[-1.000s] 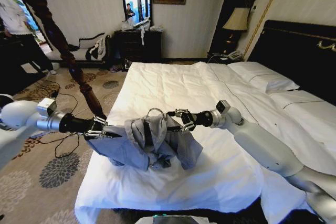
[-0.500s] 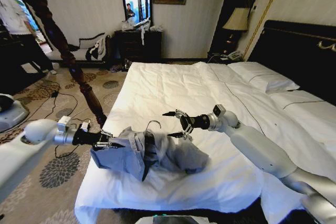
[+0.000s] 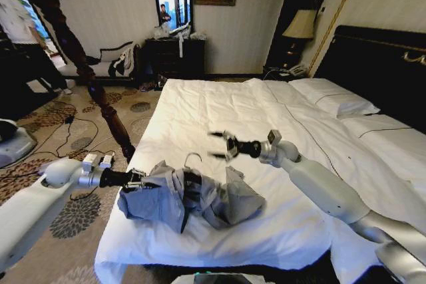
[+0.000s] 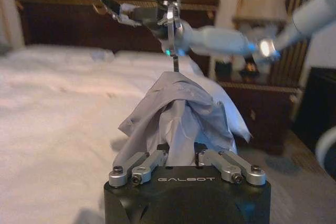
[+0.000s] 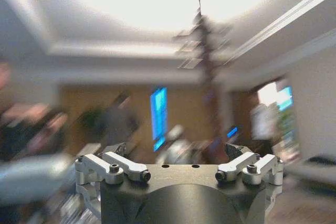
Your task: Pick up the clothes from the bed and hang them on the clothes hanger.
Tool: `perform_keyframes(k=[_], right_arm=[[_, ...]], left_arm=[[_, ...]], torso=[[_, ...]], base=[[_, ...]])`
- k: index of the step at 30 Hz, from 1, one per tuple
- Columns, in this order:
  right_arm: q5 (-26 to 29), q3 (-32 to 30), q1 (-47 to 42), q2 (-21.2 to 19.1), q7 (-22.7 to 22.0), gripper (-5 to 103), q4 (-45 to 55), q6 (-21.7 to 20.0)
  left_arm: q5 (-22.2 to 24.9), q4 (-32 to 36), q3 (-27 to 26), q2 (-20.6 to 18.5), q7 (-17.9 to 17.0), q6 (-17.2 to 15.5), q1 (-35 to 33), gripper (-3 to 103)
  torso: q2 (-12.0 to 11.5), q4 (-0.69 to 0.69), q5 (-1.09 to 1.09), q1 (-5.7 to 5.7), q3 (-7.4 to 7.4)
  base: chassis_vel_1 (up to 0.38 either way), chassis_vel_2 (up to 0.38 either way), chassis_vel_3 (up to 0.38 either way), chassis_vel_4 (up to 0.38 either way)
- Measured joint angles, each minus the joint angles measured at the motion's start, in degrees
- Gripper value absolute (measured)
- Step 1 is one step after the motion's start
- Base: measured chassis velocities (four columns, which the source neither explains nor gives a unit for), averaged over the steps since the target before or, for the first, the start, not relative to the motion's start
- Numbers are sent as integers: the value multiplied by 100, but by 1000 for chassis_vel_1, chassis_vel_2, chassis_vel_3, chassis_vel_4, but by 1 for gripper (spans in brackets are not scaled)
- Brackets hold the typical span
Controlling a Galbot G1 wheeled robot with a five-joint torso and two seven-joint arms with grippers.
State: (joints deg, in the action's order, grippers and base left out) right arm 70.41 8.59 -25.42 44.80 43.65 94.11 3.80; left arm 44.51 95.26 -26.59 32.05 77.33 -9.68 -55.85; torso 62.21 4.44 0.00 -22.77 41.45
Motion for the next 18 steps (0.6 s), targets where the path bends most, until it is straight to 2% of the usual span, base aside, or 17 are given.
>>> perform_keyframes(k=[1, 5, 6, 9, 11, 13, 14, 18], right_arm=[[0, 0, 0, 0, 0, 100, 0, 0], [582, -367, -29, -87, -1347, 100, 441, 309], [582, -367, -29, -87, -1347, 100, 441, 309], [946, -627, -47, -190, -2610, 100, 868, 478], [1038, -673, -35, -213, -3130, 100, 1004, 519], [1053, -680, -33, -227, -3284, 100, 1052, 530], [1045, -686, -50, -286, -3428, 100, 1134, 543], [1023, -702, -112, -389, -3525, 100, 1319, 546]], left_arm=[[0, 0, 0, 0, 0, 0, 0, 18], [413, 81, -332, 340, -264, 0, 25, 18], [413, 81, -332, 340, -264, 0, 25, 18], [783, 208, -811, 682, -484, -19, -62, 18], [993, 293, -1089, 768, -637, -34, -137, 18], [1104, 332, -1198, 783, -737, -39, -166, 18], [1360, 412, -1400, 786, -991, -38, -218, 18], [1660, 529, -1724, 708, -1222, -24, -322, 18]], torso=[[0, 0, 0, 0, 0], [0, 2, 0, 0, 0], [0, 2, 0, 0, 0], [0, 5, -1, 0, -1], [0, 1, 0, 0, 0], [0, -1, 0, 0, -1], [0, -1, -1, 0, 0], [0, 3, 2, 0, 0]], base=[[0, 0, 0, 0], [0, 0, 0, 0], [0, 0, 0, 0], [0, 0, 0, 0], [0, 0, 0, 0], [0, 0, 0, 0], [0, 0, 0, 0], [0, 0, 0, 0]])
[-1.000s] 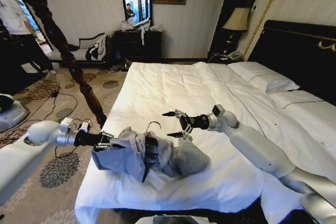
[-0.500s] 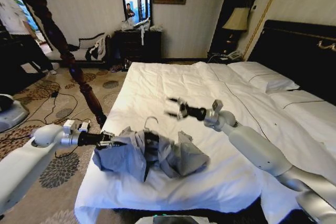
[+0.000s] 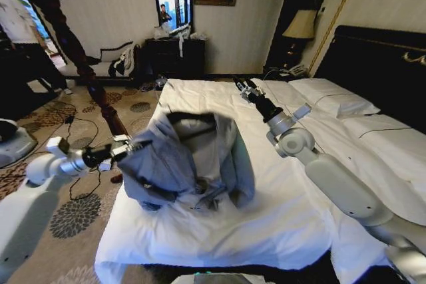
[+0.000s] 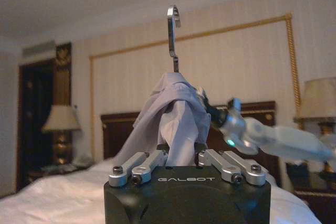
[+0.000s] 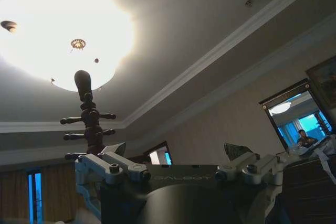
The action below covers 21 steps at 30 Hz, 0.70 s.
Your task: Pick up the clothes from the bed and hang them on the clothes hanger.
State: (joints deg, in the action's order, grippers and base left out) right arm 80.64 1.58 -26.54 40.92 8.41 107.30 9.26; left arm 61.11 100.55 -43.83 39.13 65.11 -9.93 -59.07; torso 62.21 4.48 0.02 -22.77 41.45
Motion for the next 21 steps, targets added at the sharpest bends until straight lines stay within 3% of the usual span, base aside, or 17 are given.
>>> perform_keyframes(k=[4, 7, 9, 10, 13, 17, 21], right_arm=[[141, -20, -29, -135, -428, 100, 308, -92], [907, -142, -107, -420, -1381, 100, 1053, -722], [1113, -180, -128, -461, -1606, 100, 1252, -900], [1540, -261, -172, -531, -2119, 100, 1635, -1269], [2185, -352, -263, -606, -3038, 100, 2290, -1755], [2418, -361, -381, -681, -3413, 100, 2707, -1902], [2159, -257, -507, -720, -3184, 100, 2762, -1840]], left_arm=[[115, 73, -227, -109, -38, 13, -121, 18], [204, 104, -416, -181, -40, 30, -219, 18], [210, 110, -435, -182, -40, 31, -224, 18], [218, 115, -450, -181, -37, 32, -227, 18], [213, 114, -451, -163, -33, 33, -219, 18], [212, 109, -477, -151, -33, 33, -223, 18], [225, 138, -495, -151, -30, 34, -230, 18]], torso=[[0, -1, -1, 0, 0], [0, -2, -4, 0, 0], [0, 0, -3, 0, 0], [0, 0, -3, 1, -1], [0, -2, -3, 0, -1], [0, -1, -2, 0, -1], [0, -1, -2, 1, -1]], base=[[0, 0, 0, 0], [0, 0, 0, 0], [0, 0, 0, 0], [0, 0, 0, 0], [0, 0, 0, 0], [0, 0, 0, 0], [0, 0, 0, 0]])
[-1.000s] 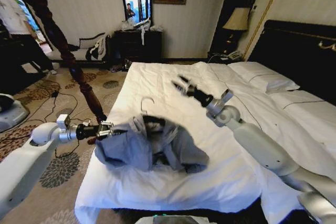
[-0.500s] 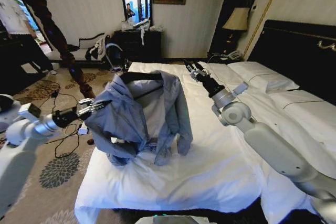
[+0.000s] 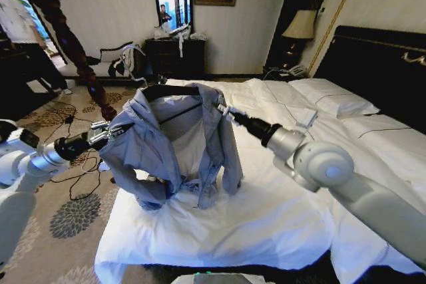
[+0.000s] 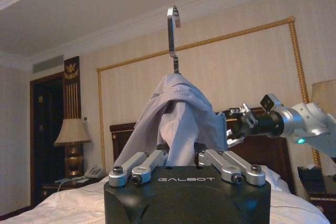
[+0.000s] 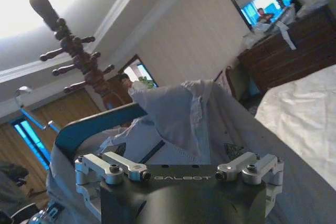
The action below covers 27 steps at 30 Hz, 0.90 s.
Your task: Pick up the clothes from the bed and hang them on the clothes hanger.
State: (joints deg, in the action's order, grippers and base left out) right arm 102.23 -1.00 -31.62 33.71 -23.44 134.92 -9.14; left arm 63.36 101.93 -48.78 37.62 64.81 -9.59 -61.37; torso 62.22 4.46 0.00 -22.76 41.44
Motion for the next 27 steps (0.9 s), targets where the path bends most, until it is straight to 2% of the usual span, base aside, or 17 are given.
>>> perform_keyframes(k=[9, 13, 15, 20, 21, 23, 26, 27], right_arm=[[-276, 134, 19, 109, 644, 103, -344, 265], [-299, 186, 103, 146, 894, 84, -445, 318], [-317, 193, 107, 146, 929, 84, -461, 324], [-502, 235, 105, 72, 1230, 57, -574, 406], [-502, 235, 105, 72, 1230, 57, -574, 406], [-519, 238, 105, 46, 1257, 46, -595, 424], [-548, 244, 106, 22, 1257, 41, -613, 431], [-586, 251, 107, 7, 1256, 35, -634, 436]], left_arm=[[37, 147, -8, -4, 29, -11, -98, 18], [13, 161, 52, -16, 46, -13, -97, 18], [11, 161, 65, -16, 47, -14, -87, 18], [-4, 83, 187, 26, 52, -16, 31, 18], [-4, 83, 187, 26, 52, -16, 31, 18], [-12, 58, 249, 60, 52, -17, 91, 18], [-14, 55, 289, 99, 52, -18, 121, 18], [-21, 54, 306, 122, 52, -19, 127, 18]], torso=[[0, 0, 0, 0, 1], [0, -1, 0, 0, 1], [0, 0, 0, 0, 1], [0, 0, 1, 0, 1], [0, 0, 1, 0, 1], [0, 0, 0, 0, 1], [0, 0, 0, 0, 1], [0, 0, 1, 0, 1]], base=[[0, 0, 0, 0], [0, 0, 0, 0], [0, 0, 0, 0], [0, 0, 0, 0], [0, 0, 0, 0], [0, 0, 0, 0], [0, 0, 0, 0], [0, 0, 0, 0]])
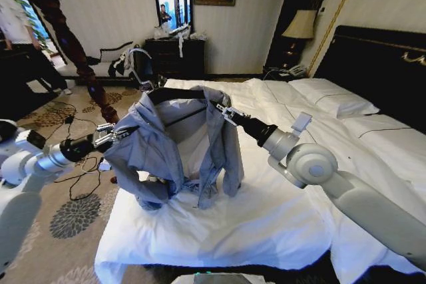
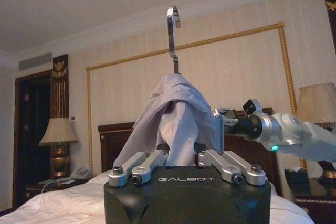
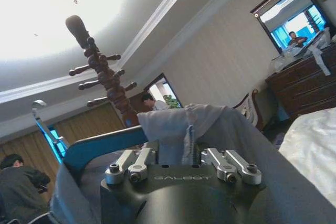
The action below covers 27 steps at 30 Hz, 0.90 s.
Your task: Pick up the clothes from the bed and hang them on the clothes hanger.
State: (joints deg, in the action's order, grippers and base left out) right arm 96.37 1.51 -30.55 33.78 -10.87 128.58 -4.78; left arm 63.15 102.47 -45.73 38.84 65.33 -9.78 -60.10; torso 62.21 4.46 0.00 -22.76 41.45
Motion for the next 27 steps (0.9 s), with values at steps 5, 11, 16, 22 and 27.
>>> perform_keyframes(k=[5, 11, 16, 22, 27], right_arm=[[-37, 4, 47, -21, 9, 14, -60, 66], [87, -42, 160, -51, 618, 2, -128, 370], [200, -9, 252, -141, 1627, 0, -92, 593], [346, 106, 451, -160, 2110, 0, -74, 680], [509, 341, 721, 28, 1495, 0, -166, 589]], left_arm=[[-29, 2, 43, 30, 3, 0, 2, 18], [-96, 32, 203, -1, 24, 5, 32, 18], [-164, 39, 403, -4, 25, 10, 114, 18], [-214, 28, 636, 61, 16, 11, 234, 18], [-238, 6, 866, 248, -32, -1, 390, 18]], torso=[[0, 0, 0, 0, 0], [0, -1, 0, 0, 0], [0, -1, 0, 0, 0], [0, 0, 0, 0, 0], [0, 0, 0, 0, 0]], base=[[0, 0, 0, 0], [0, 0, 0, 0], [0, 0, 0, 0], [0, 0, 0, 0], [0, 0, 0, 0]])
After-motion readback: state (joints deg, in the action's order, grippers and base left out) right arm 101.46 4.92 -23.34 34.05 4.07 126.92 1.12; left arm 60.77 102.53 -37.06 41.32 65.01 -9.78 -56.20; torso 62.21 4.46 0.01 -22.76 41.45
